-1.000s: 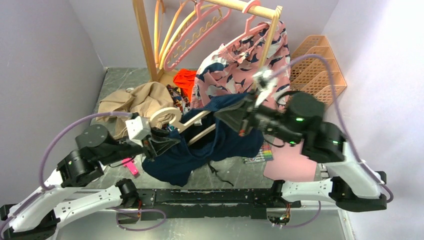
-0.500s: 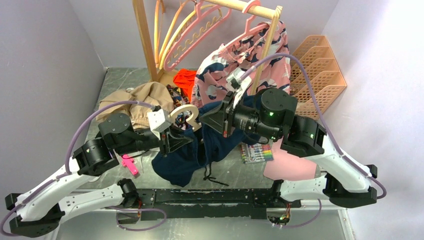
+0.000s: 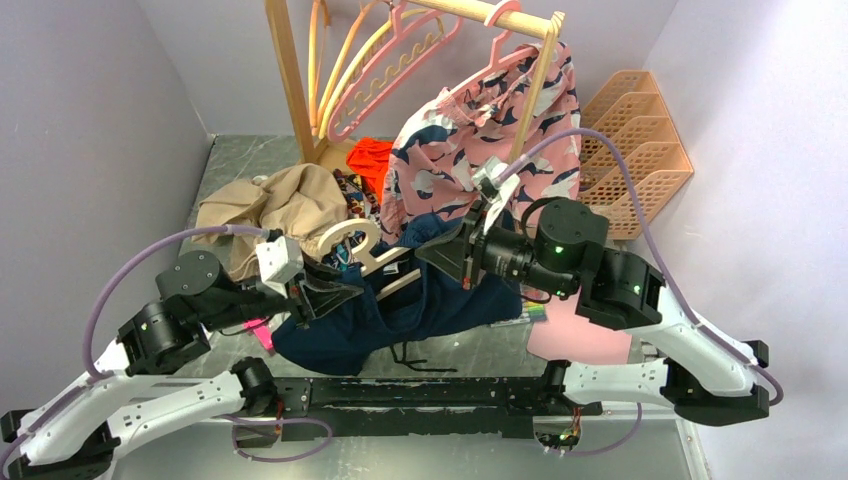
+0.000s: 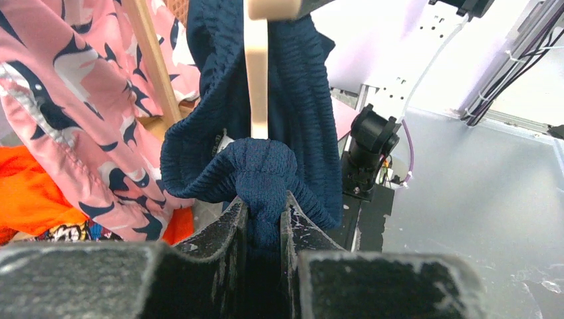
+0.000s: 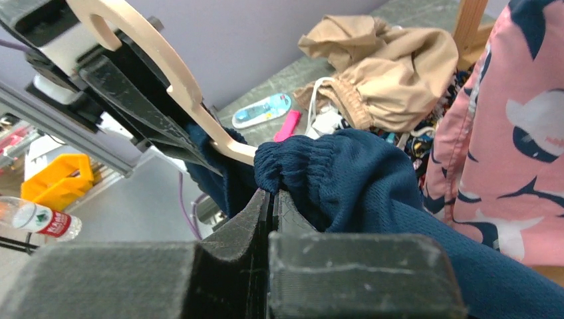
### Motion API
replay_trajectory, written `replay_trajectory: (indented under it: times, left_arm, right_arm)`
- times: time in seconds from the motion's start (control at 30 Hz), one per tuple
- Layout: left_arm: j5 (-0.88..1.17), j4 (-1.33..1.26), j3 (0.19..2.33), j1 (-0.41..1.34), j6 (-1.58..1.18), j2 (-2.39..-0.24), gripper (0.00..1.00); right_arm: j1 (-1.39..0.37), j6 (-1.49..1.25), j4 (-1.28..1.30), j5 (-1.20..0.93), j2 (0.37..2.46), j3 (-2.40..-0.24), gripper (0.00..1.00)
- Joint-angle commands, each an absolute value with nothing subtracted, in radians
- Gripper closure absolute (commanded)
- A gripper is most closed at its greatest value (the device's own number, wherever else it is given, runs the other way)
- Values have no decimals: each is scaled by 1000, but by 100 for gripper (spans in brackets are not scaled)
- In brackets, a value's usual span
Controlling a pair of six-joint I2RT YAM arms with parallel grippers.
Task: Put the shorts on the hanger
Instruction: Hang the shorts on the hanger.
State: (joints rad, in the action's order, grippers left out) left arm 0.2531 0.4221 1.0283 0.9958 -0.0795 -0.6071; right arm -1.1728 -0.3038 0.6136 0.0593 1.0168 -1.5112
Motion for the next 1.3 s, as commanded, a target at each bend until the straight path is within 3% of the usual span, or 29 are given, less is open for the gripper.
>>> replay_trajectory:
  times: [0.0,0.03,0.07,0.2,0.4,0.6,1.03,1.1,1.2,1.27]
  left_arm:
    - [226,272,1011,997,-105,-588,93]
    - [226,268,1009,997,-107,-589,93]
    - [227,264,1006,997,-109,-591,93]
    - [223,235,983,997,-112,-596,93]
    - [196,198,960,997,-121,-582,93]
    - [137,194,943,997,-123,-552,93]
    - [111,182,942,997,-136,-563,93]
    - [112,182,941,997,-139,-561,93]
    - [116,178,937,997,-144,-558,93]
    - [117,179,937,997,-146,-556,93]
  right_arm:
    - [-1176,-327,643,47,1023,-1466,100]
    - [-1176,-324,648,30,1024,-1470,100]
    - [-1175,-323,654,12,1027,-1480,94]
    - [-1175,-310,664,-48,1034,-1527,62]
    - [-1176,-290,728,74,993,-1577,50]
    - [-1176,-330,734,163,947,-1502,49]
    - [-1177,-345,609,94,1021,-1409,51]
    - [-1176,-345,591,77,1031,-1399,55]
    - [-1176,-341,554,-10,1053,-1390,71]
    - [-1176,-331,516,-104,1056,-1387,72]
